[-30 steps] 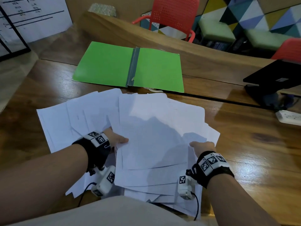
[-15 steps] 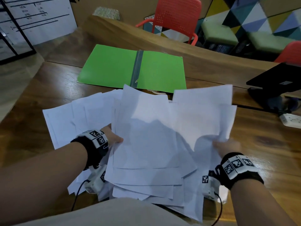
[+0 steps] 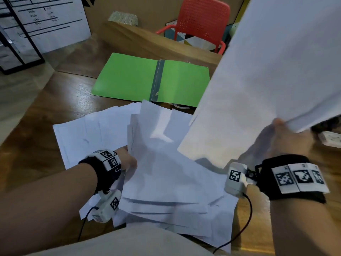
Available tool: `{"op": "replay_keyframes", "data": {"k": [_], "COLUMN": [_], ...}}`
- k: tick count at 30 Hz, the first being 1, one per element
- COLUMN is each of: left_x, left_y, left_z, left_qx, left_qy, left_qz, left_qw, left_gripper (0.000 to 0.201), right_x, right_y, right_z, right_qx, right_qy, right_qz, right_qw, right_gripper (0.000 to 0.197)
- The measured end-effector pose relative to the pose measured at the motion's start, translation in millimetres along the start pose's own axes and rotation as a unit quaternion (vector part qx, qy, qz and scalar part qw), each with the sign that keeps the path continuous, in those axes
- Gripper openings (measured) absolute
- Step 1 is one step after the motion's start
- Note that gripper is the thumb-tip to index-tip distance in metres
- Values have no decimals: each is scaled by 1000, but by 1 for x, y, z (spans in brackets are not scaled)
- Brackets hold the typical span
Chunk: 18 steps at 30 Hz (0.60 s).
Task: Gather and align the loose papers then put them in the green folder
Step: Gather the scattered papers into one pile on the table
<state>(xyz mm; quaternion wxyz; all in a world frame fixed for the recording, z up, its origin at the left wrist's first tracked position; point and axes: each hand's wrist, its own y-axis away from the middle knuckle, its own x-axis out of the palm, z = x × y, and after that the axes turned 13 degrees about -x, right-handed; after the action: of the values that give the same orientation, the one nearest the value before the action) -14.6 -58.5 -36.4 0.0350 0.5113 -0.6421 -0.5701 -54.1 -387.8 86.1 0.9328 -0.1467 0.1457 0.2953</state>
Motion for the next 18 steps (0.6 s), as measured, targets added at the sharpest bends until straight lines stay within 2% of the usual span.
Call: {"op": "replay_keyframes", "data": {"k": [2, 3, 5, 7, 9, 12, 14, 15, 17, 18], "left_x": [-1, 0, 3, 6, 4, 2, 2, 2, 3, 3], "left_y": [-1, -4, -21, -20, -9, -3, -5, -4, -4, -5], "left_z": [2, 3, 10, 8, 2, -3, -2, -2, -2, -2], "left_qx": [1, 0, -4, -11, -17, -2, -6, -5, -2, -1], "left_qy": [37, 55, 117, 115, 64, 37, 26, 19, 11, 6], "left_qz": [12, 26, 41, 41, 22, 8, 1, -5, -10, -10], "left_qw": [999, 998, 992, 992, 998, 999, 1000, 1000, 1000, 1000], "left_gripper": [44, 53, 89, 116, 112, 95, 70, 64, 60, 58], "right_x": [20, 30, 49, 69, 86, 98, 88, 79, 51, 37], "right_y": [13, 19, 37, 62, 86, 99, 87, 76, 56, 50], "right_z": [-9, -19, -39, -61, -74, -79, -79, -83, -92, -95], "right_qx": [17, 24, 36, 59, 94, 86, 81, 90, 144, 189], "right_qy": [29, 71, 160, 178, 148, 133, 166, 212, 310, 325], "right_qz": [71, 115, 212, 298, 355, 420, 387, 345, 249, 213], "right_qw": [997, 991, 963, 936, 918, 893, 903, 910, 906, 902], "right_gripper": [29, 31, 34, 44, 54, 46, 45, 50, 66, 75]}}
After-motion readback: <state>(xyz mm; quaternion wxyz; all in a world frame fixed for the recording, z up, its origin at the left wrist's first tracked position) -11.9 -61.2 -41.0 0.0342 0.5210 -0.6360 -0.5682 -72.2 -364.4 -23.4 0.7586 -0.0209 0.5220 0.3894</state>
